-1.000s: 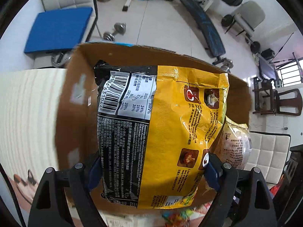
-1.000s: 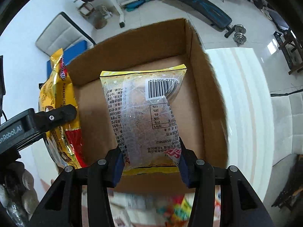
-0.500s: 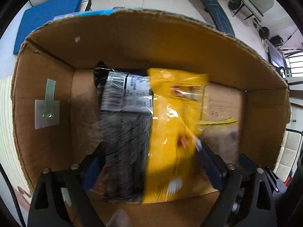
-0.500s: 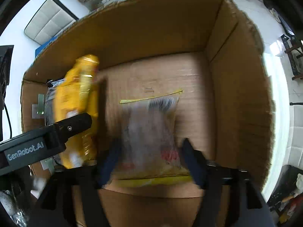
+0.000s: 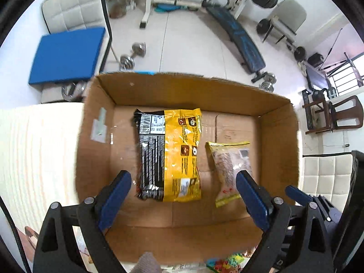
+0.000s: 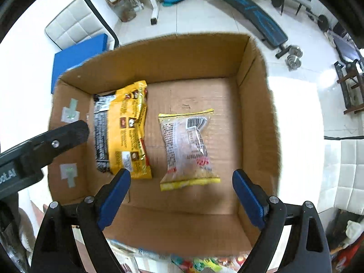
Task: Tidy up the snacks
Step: 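Grasp the Franzzi cookie pack with left tool while right tool grasps the panda bag, then carry both packs into the box and open both tools, then grasp the white bread bag with left tool while right tool grasps the green candy bag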
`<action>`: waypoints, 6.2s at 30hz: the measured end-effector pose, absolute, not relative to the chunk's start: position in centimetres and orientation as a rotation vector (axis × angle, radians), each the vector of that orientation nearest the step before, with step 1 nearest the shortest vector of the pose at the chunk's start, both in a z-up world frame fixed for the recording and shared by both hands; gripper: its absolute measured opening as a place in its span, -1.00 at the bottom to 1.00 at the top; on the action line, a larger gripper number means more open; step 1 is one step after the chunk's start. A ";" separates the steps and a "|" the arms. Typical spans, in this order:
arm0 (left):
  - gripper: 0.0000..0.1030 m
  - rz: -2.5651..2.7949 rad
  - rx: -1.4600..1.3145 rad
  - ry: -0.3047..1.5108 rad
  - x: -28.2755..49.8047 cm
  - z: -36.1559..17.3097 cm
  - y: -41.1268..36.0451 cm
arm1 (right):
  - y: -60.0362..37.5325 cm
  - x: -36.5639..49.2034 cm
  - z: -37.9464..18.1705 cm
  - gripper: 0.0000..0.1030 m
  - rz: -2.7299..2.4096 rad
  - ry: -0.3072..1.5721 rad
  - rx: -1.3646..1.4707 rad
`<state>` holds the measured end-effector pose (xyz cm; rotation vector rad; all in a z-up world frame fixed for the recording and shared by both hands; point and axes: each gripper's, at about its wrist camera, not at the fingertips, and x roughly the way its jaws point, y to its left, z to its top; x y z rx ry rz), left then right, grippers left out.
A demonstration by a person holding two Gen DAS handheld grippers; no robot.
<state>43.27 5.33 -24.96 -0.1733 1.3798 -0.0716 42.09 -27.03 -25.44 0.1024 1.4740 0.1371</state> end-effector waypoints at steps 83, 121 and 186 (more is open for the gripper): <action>0.09 0.097 -0.192 1.698 16.2 -40.6 4.8 | -33.3 12.4 -35.5 -0.15 -0.064 1.780 0.416; 0.10 0.069 -0.013 1.601 49.9 -28.2 8.5 | -29.3 47.3 -21.7 -0.18 0.116 1.574 0.155; 0.67 0.103 -0.037 1.141 28.7 -16.1 5.4 | -28.8 27.5 -12.8 0.75 0.122 1.246 0.085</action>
